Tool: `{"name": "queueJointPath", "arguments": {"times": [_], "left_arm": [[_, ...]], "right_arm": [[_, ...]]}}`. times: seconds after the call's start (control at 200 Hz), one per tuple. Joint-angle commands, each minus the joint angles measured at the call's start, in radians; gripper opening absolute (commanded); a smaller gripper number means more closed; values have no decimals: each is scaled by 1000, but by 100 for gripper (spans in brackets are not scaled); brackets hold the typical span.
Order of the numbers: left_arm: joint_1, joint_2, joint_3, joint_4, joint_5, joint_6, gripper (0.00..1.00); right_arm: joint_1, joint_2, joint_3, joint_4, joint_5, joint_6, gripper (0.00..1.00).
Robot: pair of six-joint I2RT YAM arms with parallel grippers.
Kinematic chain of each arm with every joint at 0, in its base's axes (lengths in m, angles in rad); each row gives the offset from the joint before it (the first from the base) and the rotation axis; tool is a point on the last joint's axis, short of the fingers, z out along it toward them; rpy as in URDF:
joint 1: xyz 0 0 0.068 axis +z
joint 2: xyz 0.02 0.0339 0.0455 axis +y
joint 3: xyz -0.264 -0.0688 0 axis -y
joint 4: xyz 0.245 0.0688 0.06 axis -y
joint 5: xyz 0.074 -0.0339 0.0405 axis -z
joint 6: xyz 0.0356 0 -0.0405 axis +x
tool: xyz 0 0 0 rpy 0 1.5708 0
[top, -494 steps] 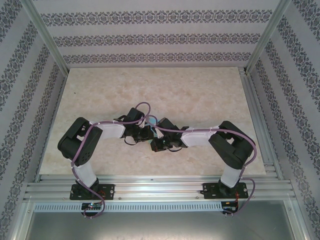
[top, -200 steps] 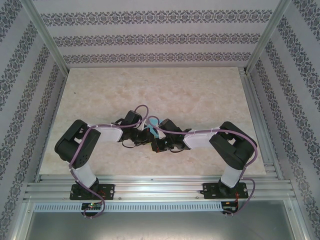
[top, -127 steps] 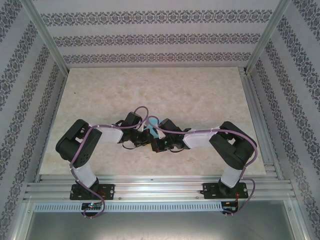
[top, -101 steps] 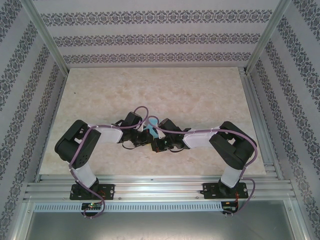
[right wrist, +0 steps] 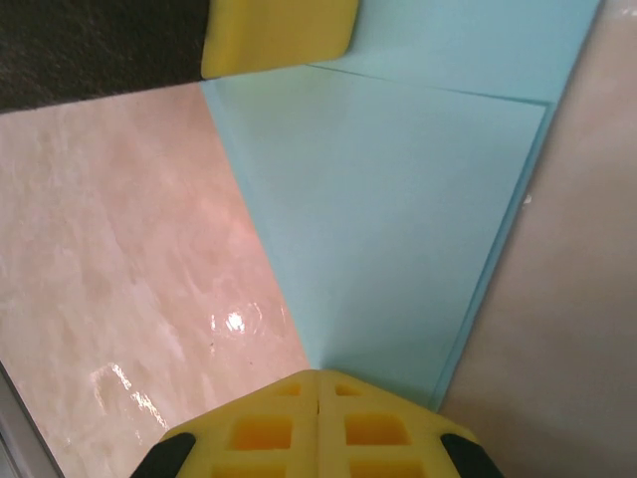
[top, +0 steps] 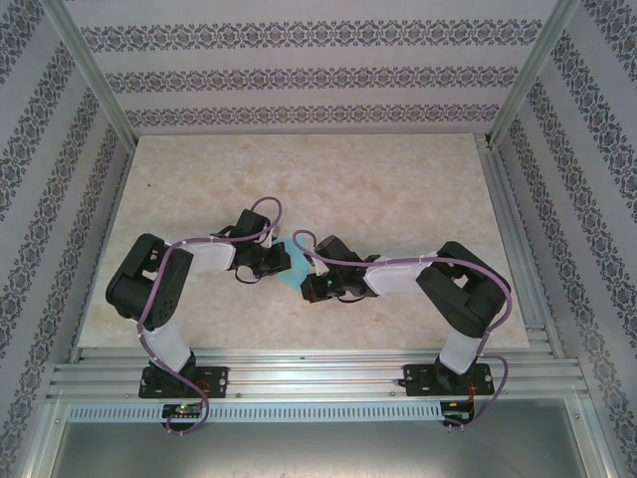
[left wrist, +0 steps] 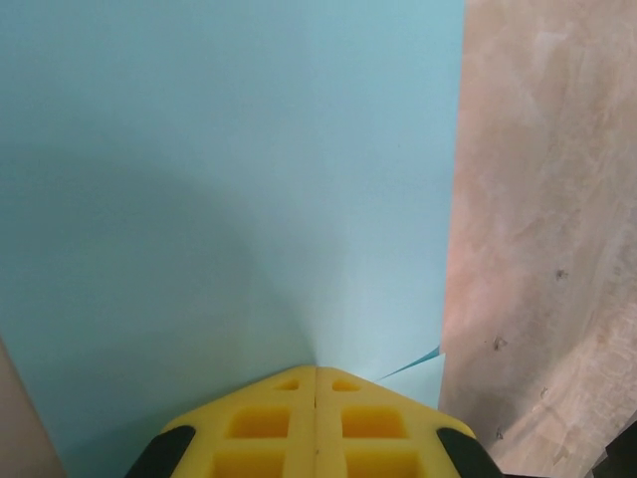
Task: Fold a paper plane with a square sheet of paper (fold left side to right side)
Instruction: Third fold the triangle at the center of the table.
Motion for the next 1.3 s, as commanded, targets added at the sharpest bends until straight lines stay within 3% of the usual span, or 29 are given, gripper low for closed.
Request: {"name": "queueJointPath", "arguments": {"times": [0.0,0.21,0.385,0.555,0.864,1.019,1.294], "left_arm": [[61,5,-39,-38,-166,45,0],[102,-28,-77,-44,-170,79,1],[113,-100,-9,-87,-98,139,12],[108,-192,14,-97,-26,148,14],[-17,-298,-118,-12,71,73,5],[-79,-256,-135,40,66,33,4],[-114,-143,-127,87,20,4,3]], "right_arm": [[11,53,-45,-146,19,-10,0],[11,60,-37,-144,11,-11,0],[9,64,-30,-149,4,-17,0],[11,80,-21,-144,-14,-19,0],[10,89,-9,-155,-23,-25,0],[12,94,2,-164,-24,-27,0],[14,97,12,-180,-19,-29,0]]}}
